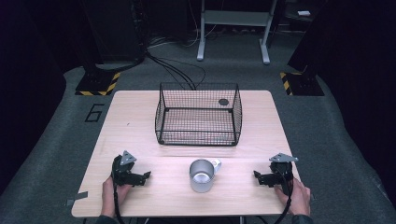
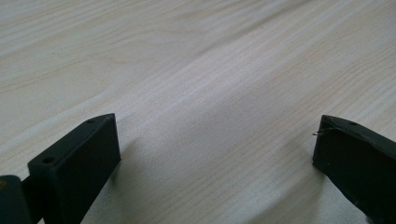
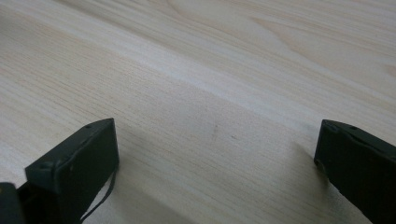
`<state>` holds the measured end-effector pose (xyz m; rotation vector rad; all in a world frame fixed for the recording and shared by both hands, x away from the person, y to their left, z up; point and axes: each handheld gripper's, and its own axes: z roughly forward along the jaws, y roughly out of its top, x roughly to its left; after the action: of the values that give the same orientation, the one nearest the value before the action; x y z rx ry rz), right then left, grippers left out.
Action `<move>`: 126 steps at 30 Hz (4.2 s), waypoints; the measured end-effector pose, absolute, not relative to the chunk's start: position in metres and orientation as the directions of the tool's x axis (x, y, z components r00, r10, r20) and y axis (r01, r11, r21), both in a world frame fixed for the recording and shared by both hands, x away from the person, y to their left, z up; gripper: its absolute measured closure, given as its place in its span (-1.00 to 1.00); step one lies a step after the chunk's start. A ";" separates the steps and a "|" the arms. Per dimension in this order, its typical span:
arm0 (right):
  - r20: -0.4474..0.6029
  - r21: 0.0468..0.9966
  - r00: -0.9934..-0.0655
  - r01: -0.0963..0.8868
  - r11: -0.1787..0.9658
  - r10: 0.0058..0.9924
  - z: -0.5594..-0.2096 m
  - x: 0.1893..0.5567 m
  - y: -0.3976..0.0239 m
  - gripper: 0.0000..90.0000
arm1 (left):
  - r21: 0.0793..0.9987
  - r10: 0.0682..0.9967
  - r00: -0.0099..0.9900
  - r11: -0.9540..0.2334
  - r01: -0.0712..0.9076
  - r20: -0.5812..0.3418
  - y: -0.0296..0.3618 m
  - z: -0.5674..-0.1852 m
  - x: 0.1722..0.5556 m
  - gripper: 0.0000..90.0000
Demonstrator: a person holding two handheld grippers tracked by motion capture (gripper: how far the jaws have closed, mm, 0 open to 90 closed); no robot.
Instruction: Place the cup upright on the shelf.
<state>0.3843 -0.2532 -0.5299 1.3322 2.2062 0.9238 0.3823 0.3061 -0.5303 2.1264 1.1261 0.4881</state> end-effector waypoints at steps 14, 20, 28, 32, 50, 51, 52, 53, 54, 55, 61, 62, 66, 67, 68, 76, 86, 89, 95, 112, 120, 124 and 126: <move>0.007 0.711 -0.506 0.609 0.351 0.863 -0.530 0.388 -0.255 -1.00 | 0.718 0.831 0.555 -0.402 0.568 0.026 0.306 -0.531 0.381 -0.99; 0.003 0.718 -0.518 0.597 0.359 0.856 -0.530 0.390 -0.256 -1.00 | 0.730 0.823 0.568 -0.393 0.560 0.007 0.304 -0.526 0.375 -1.00; 0.002 0.713 -0.523 0.598 0.365 0.852 -0.530 0.390 -0.256 -1.00 | 0.764 0.787 0.617 -0.380 0.522 -0.031 0.298 -0.506 0.360 -1.00; 0.002 0.713 -0.523 0.598 0.365 0.852 -0.530 0.390 -0.256 -1.00 | 0.780 0.771 0.636 -0.383 0.494 -0.024 0.291 -0.496 0.353 -1.00; 0.002 0.713 -0.524 0.598 0.366 0.852 -0.530 0.390 -0.256 -1.00 | 0.819 0.646 0.761 -0.401 0.410 -0.064 0.244 -0.465 0.343 -0.99; 0.002 0.713 -0.524 0.598 0.366 0.852 -0.530 0.390 -0.256 -1.00 | 0.819 0.646 0.761 -0.401 0.410 -0.064 0.244 -0.465 0.343 -0.99; 0.002 0.713 -0.524 0.598 0.366 0.852 -0.530 0.390 -0.256 -1.00 | 0.822 0.642 0.763 -0.398 0.408 -0.067 0.241 -0.464 0.343 -0.99; 0.002 0.713 -0.524 0.598 0.366 0.852 -0.530 0.390 -0.256 -1.00 | 0.820 0.635 0.770 -0.407 0.403 -0.063 0.239 -0.463 0.343 -0.99; 0.001 0.714 -0.525 0.597 0.367 0.851 -0.530 0.390 -0.256 -1.00 | 0.821 0.629 0.775 -0.412 0.396 -0.058 0.237 -0.461 0.342 -0.99; 0.001 0.714 -0.525 0.597 0.367 0.851 -0.530 0.390 -0.256 -1.00 | 0.822 0.626 0.778 -0.409 0.397 -0.064 0.235 -0.460 0.342 -0.99; 0.001 0.714 -0.525 0.596 0.367 0.851 -0.530 0.390 -0.256 -1.00 | 0.831 0.574 0.816 -0.423 0.361 -0.062 0.217 -0.455 0.341 -0.99; 0.001 0.714 -0.525 0.596 0.367 0.851 -0.530 0.390 -0.256 -1.00 | 0.831 0.574 0.816 -0.423 0.361 -0.062 0.217 -0.455 0.341 -0.99; 0.001 0.714 -0.525 0.596 0.367 0.851 -0.530 0.390 -0.256 -1.00 | 0.836 0.550 0.833 -0.425 0.348 -0.067 0.206 -0.451 0.341 -0.99; 0.001 0.714 -0.525 0.596 0.367 0.851 -0.530 0.390 -0.256 -1.00 | 0.836 0.539 0.839 -0.429 0.343 -0.068 0.203 -0.450 0.342 -0.99; 0.001 0.714 -0.526 0.596 0.368 0.851 -0.530 0.390 -0.256 -1.00 | 0.837 0.522 0.851 -0.442 0.324 -0.054 0.196 -0.448 0.342 -0.99; 0.005 0.713 -0.524 0.599 0.365 0.852 -0.530 0.390 -0.256 -1.00 | 0.837 0.474 0.879 -0.459 0.297 -0.052 0.173 -0.446 0.346 -0.99; 0.005 0.712 -0.525 0.599 0.365 0.851 -0.530 0.390 -0.256 -1.00 | 0.824 0.436 0.899 -0.495 0.278 -0.042 0.147 -0.448 0.353 -1.00; 0.005 0.713 -0.526 0.599 0.366 0.851 -0.530 0.390 -0.256 -1.00 | 0.817 0.426 0.904 -0.508 0.272 -0.035 0.141 -0.450 0.356 -1.00; 0.005 0.713 -0.526 0.598 0.366 0.850 -0.530 0.390 -0.256 -1.00 | 0.813 0.422 0.906 -0.521 0.260 -0.019 0.132 -0.451 0.360 -1.00; 0.007 0.712 -0.525 0.600 0.365 0.851 -0.530 0.390 -0.256 -1.00 | 0.791 0.428 0.904 -0.558 0.251 0.015 0.108 -0.467 0.363 -0.90; 0.007 0.712 -0.525 0.600 0.364 0.851 -0.530 0.390 -0.256 -1.00 | 0.807 0.438 0.899 -0.537 0.246 0.017 0.111 -0.469 0.361 -0.88; 0.005 0.713 -0.529 0.597 0.369 0.848 -0.530 0.391 -0.256 -1.00 | 0.807 0.439 0.898 -0.535 0.248 0.015 0.113 -0.469 0.361 -0.87; 0.004 0.713 -0.529 0.597 0.368 0.848 -0.530 0.391 -0.256 -1.00 | 0.811 0.440 0.898 -0.528 0.251 0.008 0.114 -0.469 0.361 -0.87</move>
<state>0.3907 -0.2563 -0.5298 1.2626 2.2706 0.9549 0.3608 0.1140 -0.4685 2.1514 0.4939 0.2643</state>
